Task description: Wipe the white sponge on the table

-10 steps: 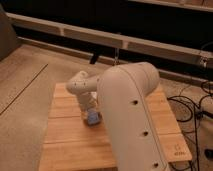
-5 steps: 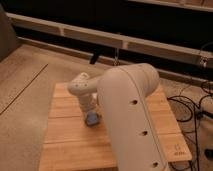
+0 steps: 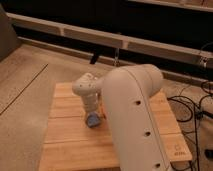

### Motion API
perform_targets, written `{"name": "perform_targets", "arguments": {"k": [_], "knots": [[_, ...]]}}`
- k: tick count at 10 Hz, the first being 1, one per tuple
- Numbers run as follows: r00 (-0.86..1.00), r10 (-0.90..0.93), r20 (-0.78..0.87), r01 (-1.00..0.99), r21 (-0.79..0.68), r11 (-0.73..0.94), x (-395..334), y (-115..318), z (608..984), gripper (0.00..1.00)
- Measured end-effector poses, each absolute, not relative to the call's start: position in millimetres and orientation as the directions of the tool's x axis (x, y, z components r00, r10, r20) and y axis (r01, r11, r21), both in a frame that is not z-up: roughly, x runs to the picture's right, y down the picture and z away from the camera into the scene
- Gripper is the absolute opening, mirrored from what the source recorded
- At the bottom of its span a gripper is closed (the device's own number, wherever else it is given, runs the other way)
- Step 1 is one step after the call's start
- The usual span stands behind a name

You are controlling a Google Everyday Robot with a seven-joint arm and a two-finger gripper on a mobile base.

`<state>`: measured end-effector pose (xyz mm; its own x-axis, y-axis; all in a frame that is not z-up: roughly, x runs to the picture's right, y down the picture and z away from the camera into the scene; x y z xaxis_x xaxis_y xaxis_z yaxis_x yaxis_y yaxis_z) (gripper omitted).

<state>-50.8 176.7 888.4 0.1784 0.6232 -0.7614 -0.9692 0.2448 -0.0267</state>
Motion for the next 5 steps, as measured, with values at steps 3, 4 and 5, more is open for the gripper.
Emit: {"name": "perform_targets", "arguments": {"k": [3, 4, 5], "knots": [[0.151, 0.589, -0.794, -0.957, 0.033, 0.288, -24.0, 175.0, 896.9, 0.00], [0.159, 0.584, -0.796, -0.950, 0.037, 0.310, -23.1, 170.5, 902.2, 0.00], [0.170, 0.582, -0.795, -0.945, 0.037, 0.326, -24.6, 166.6, 906.6, 0.00]]}}
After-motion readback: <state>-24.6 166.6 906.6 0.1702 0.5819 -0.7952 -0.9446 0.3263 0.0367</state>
